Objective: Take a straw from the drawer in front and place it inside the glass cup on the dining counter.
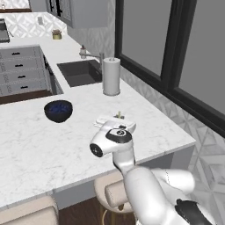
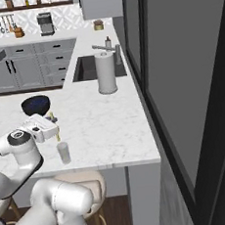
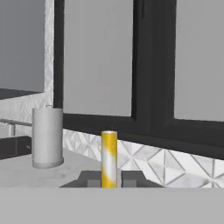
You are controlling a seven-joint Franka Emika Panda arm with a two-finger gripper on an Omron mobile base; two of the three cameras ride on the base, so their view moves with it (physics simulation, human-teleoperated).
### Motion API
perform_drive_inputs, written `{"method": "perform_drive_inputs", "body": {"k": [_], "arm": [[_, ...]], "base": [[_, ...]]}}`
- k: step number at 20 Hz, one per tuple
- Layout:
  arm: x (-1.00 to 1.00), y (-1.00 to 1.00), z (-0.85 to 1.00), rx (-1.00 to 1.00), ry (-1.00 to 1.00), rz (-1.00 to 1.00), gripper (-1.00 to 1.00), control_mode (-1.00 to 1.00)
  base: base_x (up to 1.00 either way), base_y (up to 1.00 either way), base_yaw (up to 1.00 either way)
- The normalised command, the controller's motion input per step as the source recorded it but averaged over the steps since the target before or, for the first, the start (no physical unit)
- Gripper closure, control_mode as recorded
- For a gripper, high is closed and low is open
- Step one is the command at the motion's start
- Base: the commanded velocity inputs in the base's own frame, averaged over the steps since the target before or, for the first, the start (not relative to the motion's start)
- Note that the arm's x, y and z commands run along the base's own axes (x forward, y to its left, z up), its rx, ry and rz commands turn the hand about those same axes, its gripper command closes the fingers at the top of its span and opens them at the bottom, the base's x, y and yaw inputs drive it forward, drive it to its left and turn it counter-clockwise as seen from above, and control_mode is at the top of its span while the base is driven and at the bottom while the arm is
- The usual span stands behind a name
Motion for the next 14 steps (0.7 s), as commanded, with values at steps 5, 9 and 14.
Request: {"method": "perform_drive_inputs", "body": {"k": [5,9,14], "arm": [[0.28,-0.01,-0.1,0.02,0.04,-0.04,1.0,-1.0],[0.31,-0.07,-0.14,0.0,0.08,-0.06,1.0,-1.0],[0.14,-0.11,-0.26,0.0,0.12,-0.07,1.0,-1.0]], "base": [[0.0,0.0,0.0],[0.0,0.0,0.0],[0.0,0.0,0.0]]}}
